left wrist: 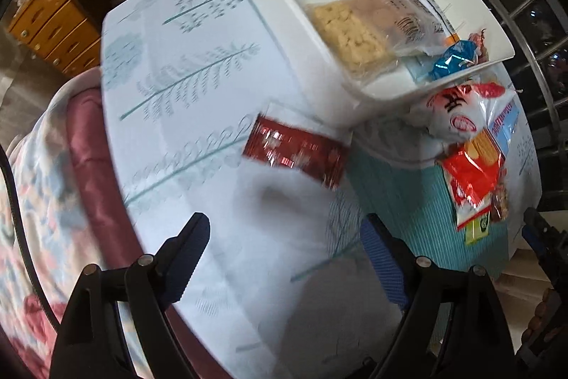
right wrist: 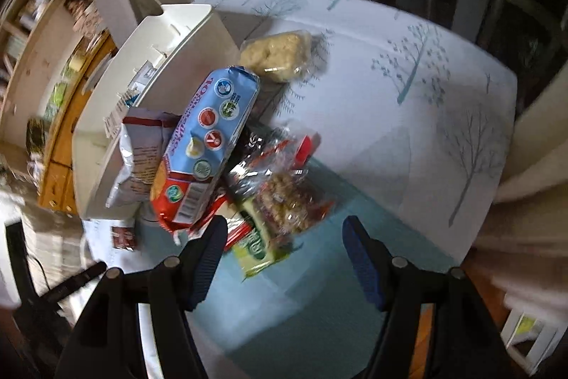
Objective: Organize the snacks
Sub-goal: 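Move both open grippers back over the remaining snack pile, then grasp the brown candy wrapper with the left gripper while the right grasps a red-topped nut bag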
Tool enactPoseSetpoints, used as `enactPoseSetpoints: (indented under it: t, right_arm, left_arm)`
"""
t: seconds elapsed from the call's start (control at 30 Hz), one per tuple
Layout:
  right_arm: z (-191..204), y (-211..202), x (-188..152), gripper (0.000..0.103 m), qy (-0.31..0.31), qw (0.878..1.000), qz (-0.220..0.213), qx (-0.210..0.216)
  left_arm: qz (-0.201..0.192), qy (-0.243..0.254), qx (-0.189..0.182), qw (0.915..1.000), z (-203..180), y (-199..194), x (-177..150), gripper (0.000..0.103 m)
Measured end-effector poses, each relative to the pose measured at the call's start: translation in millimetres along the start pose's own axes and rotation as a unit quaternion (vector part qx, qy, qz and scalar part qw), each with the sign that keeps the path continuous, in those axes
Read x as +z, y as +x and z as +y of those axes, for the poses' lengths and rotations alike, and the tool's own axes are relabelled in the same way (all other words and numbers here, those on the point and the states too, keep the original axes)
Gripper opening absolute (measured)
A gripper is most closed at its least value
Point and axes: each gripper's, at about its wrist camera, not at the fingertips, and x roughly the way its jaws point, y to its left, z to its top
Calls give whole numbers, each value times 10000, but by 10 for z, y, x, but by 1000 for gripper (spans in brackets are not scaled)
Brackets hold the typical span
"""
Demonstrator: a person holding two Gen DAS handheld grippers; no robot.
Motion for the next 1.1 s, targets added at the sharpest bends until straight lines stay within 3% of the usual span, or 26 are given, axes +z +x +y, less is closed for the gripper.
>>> enactPoseSetpoints:
  t: [0.2, 0.4, 0.57, 0.83, 0.93, 1.1]
  right_arm:
    - [46, 224, 29, 67, -555, 9982, 18, -247]
    - [120, 410, 101, 67, -1115, 9924, 98, -515]
    - [223, 541, 152, 57, -1596, 9849, 203, -645]
    - [290, 594, 191, 54, -1799, 9814, 222, -631]
    - [300, 587, 186, 52, -1806, 9813, 240, -615]
    - [311, 558, 137, 46, -1762, 9820, 362, -575]
  left_arm:
    - [-6, 323, 119, 9994, -69, 287, 150, 86]
    - [111, 315, 197, 9992, -71, 517, 289, 86]
    - [175, 402, 216, 9988, -94, 625, 381, 86]
    - [191, 369, 163, 9990, -148, 732, 497, 84]
    - [102, 457, 146, 9988, -198, 714, 490, 79]
    - [-18, 622, 116, 9980, -299, 682, 473, 62]
